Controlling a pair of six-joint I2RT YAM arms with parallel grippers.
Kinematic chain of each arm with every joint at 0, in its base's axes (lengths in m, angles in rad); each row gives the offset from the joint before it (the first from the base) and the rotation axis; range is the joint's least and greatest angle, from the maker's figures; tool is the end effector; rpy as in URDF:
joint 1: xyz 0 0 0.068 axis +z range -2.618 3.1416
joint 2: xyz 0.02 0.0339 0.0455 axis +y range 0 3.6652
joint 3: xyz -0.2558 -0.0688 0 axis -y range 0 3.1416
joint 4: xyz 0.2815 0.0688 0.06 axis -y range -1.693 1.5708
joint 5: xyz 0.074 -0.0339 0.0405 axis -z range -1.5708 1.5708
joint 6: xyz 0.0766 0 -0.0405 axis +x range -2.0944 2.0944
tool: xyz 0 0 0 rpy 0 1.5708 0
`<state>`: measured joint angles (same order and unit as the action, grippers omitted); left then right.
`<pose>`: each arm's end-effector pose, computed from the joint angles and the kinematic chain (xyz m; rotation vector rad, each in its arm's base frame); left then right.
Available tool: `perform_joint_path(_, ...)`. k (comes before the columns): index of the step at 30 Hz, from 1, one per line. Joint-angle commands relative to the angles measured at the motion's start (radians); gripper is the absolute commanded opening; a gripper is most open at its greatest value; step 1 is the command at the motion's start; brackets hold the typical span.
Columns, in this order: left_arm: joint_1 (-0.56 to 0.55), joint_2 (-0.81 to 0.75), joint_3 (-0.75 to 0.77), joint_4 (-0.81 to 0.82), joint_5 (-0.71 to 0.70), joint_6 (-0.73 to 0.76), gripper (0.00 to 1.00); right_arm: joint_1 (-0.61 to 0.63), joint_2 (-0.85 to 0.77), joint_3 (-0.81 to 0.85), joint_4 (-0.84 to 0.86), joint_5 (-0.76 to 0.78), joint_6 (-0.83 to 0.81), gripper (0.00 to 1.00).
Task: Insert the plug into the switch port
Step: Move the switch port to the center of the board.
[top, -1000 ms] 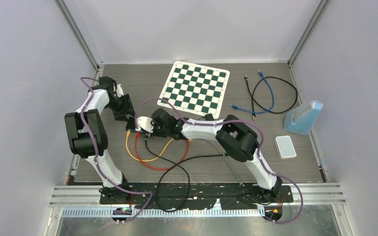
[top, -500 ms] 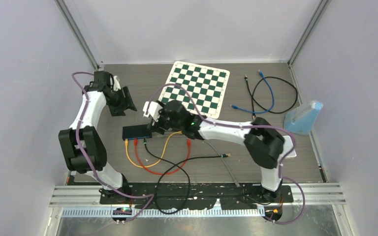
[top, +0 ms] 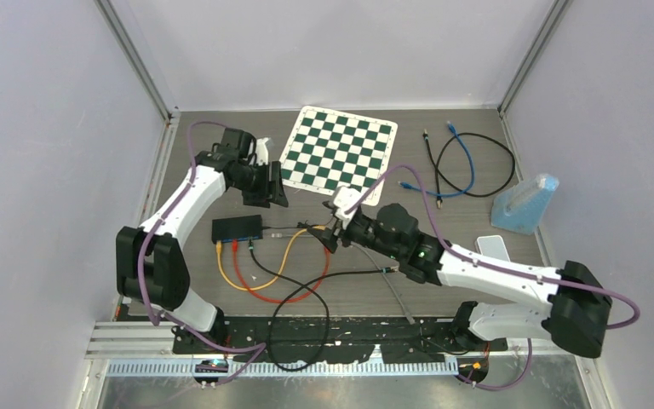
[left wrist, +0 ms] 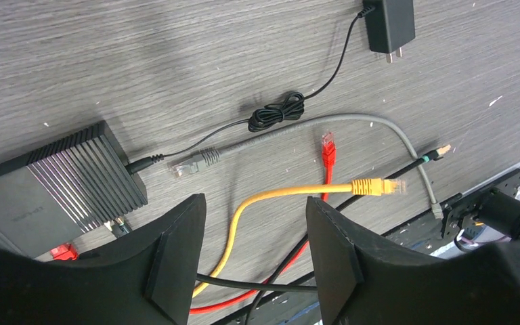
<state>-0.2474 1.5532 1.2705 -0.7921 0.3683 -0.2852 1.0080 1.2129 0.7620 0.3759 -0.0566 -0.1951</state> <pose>0.3537 -0.1178 0.2204 0.0758 2.6860 -0.6612 0.1884 0.3068 0.2731 -0.9916 1.3663 0.6628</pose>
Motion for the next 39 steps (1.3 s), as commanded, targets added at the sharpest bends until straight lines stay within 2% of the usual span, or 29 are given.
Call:
perform_joint_path(1,0.006,0.028,-0.009,0.050,0.022,-0.033,0.57,0.004,-0.135,-0.089,0.098,0.130,0.054,0.74)
perform_joint_path(5,0.006,0.077,-0.032,0.048,0.006,-0.055,0.57,0.004,-0.208,-0.118,0.047,0.236,0.054,0.74)
perform_joint_path(10,0.007,0.142,-0.066,0.080,0.001,-0.068,0.56,0.003,-0.263,-0.155,0.031,0.259,0.047,0.74)
perform_joint_path(18,0.018,0.276,0.093,-0.074,-0.207,0.003,0.57,0.004,-0.287,-0.148,-0.009,0.253,0.041,0.73)
perform_joint_path(25,0.036,0.360,0.176,-0.149,-0.302,0.044,0.58,0.004,-0.300,-0.150,-0.020,0.263,0.046,0.73)
perform_joint_path(31,0.054,0.382,0.210,-0.208,-0.407,0.079,0.59,0.004,-0.303,-0.133,-0.048,0.305,0.043,0.73)
perform_joint_path(35,0.054,0.358,0.209,-0.211,-0.463,0.098,0.64,0.003,-0.299,-0.127,-0.056,0.313,0.047,0.73)
perform_joint_path(39,0.048,0.310,0.190,-0.199,-0.453,0.107,0.68,0.003,-0.302,-0.128,-0.056,0.306,0.058,0.74)
